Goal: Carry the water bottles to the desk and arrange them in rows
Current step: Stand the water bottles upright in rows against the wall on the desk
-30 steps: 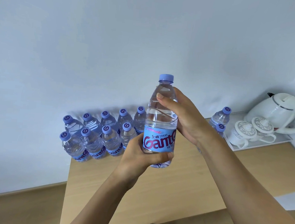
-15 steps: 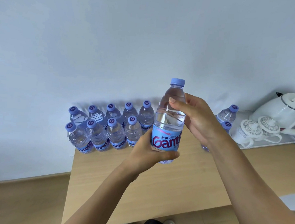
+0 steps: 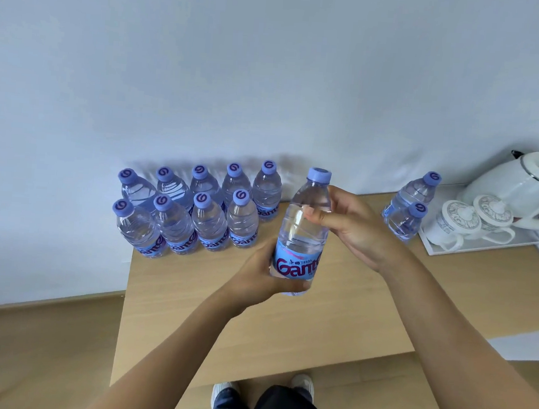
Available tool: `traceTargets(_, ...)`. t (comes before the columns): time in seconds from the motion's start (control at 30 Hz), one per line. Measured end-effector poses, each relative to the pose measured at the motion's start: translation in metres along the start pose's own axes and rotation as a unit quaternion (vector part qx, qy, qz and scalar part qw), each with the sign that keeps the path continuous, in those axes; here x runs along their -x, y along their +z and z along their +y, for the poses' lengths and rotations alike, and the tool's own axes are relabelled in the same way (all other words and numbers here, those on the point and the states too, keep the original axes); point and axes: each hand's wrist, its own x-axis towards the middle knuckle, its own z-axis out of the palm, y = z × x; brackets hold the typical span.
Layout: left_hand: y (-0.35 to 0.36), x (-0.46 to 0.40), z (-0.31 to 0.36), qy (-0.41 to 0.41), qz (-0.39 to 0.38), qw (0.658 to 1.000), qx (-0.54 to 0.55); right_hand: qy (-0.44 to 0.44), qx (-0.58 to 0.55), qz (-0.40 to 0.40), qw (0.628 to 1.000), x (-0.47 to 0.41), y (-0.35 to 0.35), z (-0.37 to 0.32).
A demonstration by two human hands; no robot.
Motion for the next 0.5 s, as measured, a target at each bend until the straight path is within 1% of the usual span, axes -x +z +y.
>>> traceTargets(0.1, 0.003, -0.009, -0.023, -0.005, 0.025, 1.0, 0.012, 0.022, 0.048, -0.003, 0.999, 0.003, 0.002, 0.015)
traceTargets(0.37, 0.018, -0.027, -0.085, 0.003, 0.114, 0.992, -0.058, 0.041, 0.171, -0.007, 0.984, 0.01, 0.02, 0.07)
traceTargets(0.43, 0.022, -0.03, -0.096, -0.015, 0.153, 0.985, -0.074, 0.046, 0.184, -0.005, 0.982, 0.012, 0.021, 0.081)
traceTargets(0.5, 0.026, -0.033, -0.105, -0.03, 0.175, 0.981, -0.075, 0.048, 0.198, -0.002, 0.979, 0.013, 0.023, 0.089)
